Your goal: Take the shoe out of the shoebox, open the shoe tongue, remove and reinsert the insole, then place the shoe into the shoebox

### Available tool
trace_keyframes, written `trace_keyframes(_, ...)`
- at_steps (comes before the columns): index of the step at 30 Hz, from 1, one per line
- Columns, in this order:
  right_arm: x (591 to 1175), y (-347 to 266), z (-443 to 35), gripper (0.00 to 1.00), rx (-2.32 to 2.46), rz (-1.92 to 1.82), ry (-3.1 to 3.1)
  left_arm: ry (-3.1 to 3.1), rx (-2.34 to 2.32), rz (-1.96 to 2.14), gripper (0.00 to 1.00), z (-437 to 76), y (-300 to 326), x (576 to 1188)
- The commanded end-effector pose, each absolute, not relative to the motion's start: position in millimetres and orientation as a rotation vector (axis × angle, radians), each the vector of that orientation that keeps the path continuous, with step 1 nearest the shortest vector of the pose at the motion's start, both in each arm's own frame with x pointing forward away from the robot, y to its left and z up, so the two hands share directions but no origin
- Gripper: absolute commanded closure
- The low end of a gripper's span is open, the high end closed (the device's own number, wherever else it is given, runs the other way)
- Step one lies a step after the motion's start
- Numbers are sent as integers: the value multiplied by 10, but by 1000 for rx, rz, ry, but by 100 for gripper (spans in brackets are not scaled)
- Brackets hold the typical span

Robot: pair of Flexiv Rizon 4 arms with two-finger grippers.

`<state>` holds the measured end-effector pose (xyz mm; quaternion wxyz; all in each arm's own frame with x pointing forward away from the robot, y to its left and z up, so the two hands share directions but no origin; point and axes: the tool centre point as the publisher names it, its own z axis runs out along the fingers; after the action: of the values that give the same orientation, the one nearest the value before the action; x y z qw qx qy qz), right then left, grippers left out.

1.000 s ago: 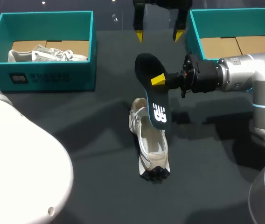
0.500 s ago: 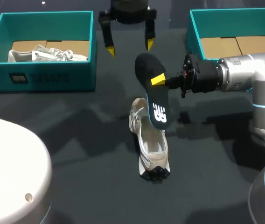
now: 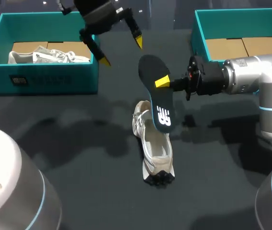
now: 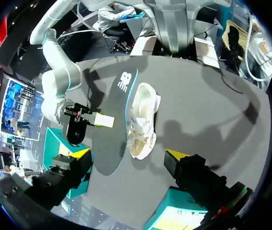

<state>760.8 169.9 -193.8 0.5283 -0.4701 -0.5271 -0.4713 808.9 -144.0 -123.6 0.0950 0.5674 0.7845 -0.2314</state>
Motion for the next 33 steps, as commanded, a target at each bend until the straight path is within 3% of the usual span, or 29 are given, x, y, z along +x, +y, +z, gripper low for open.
trace_keyframes(1, 7603, 1705, -1937, 100, -1125, -1124, -1261, 1794, 1139, -1072, 0, -1318, -1380, 8008)
trace_keyframes(8, 7603, 1705, -1937, 100, -1125, -1124, -1261, 1219, 1102, -1135, 0, -1538, -1211, 7857)
trace_keyframes(33, 7603, 1705, -1937, 100, -1125, -1124, -1261, 1136, 1049, -1142, 0, -1717, -1347, 7895)
